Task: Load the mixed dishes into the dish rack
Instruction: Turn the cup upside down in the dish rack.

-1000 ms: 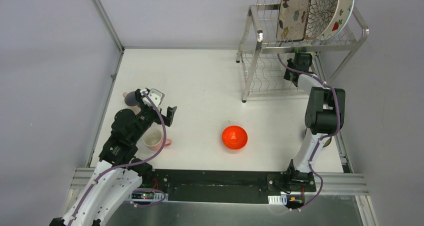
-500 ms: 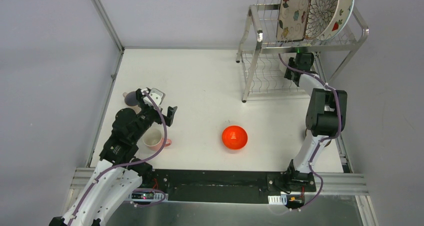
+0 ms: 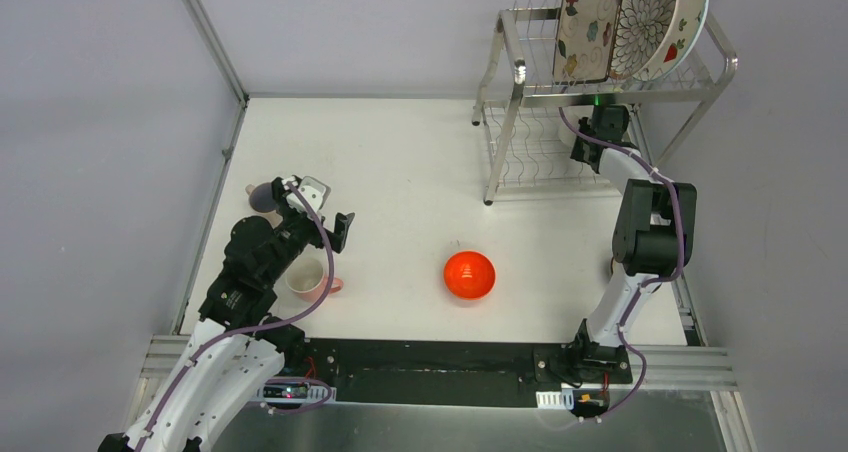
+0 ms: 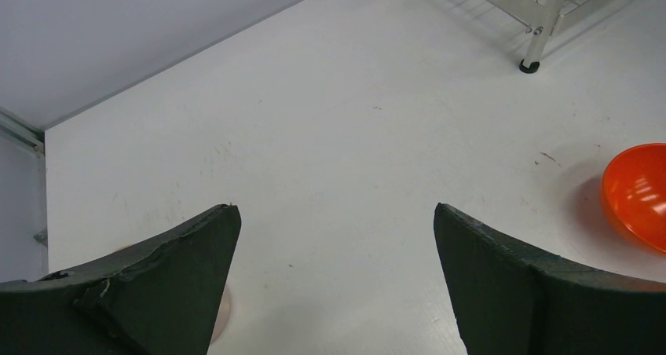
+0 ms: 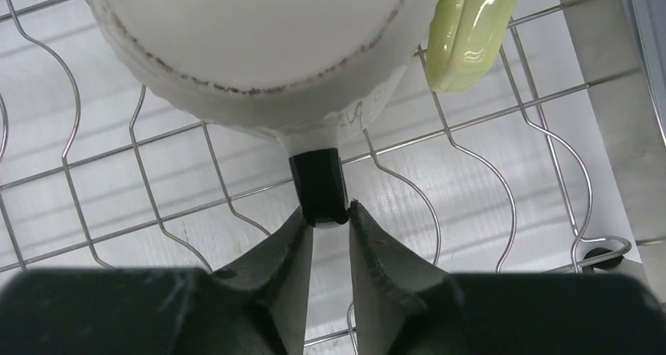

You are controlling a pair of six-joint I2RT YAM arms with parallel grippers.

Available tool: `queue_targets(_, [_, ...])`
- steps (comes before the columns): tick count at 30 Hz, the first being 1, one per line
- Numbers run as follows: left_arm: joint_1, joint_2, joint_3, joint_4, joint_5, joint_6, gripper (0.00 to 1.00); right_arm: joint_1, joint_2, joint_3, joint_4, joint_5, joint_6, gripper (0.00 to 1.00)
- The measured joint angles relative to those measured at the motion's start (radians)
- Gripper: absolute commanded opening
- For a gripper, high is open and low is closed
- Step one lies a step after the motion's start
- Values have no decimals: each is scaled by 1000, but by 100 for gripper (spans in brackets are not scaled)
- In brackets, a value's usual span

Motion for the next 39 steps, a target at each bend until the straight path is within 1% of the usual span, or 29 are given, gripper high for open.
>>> queue_targets(6, [0,0,0,0,0,0,99,0,0,0,-1,-1,-2,17])
queue_targets(11, [0,8,0,0,0,0,99,0,10,12,0,-1,-9,17])
queue_targets(23, [0,18,0,0,0,2,99,-1,105,124,12,-13,-10,16])
queue_targets(27, [0,27,0,0,0,4,99,-1,123,148,15,-17,-10,17])
queue_targets(32, [0,32,0,0,-1,8,99,-1,139,162,26,-27,-8,26])
queue_targets(39, [0,46,0,0,-1,15,99,-3,138,151,27,-30,-1,27])
